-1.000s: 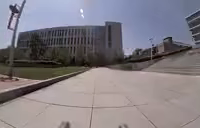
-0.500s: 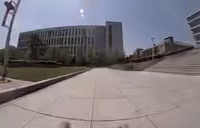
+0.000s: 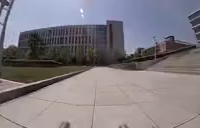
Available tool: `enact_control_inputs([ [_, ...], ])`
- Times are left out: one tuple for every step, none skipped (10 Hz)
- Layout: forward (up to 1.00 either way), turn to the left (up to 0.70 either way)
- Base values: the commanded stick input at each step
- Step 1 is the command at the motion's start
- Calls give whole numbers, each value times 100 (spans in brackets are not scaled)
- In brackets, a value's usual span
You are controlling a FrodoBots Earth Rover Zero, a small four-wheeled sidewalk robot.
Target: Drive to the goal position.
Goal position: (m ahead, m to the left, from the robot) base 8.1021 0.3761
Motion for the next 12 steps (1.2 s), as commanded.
enact_control_inputs([
  [70, 0],
  [70, 0],
  [70, 0],
  [70, 0],
  [70, 0],
  [70, 0],
  [70, 0],
  [70, 0],
  [70, 0],
  [70, 0],
  [70, 0],
  [70, 0],
])
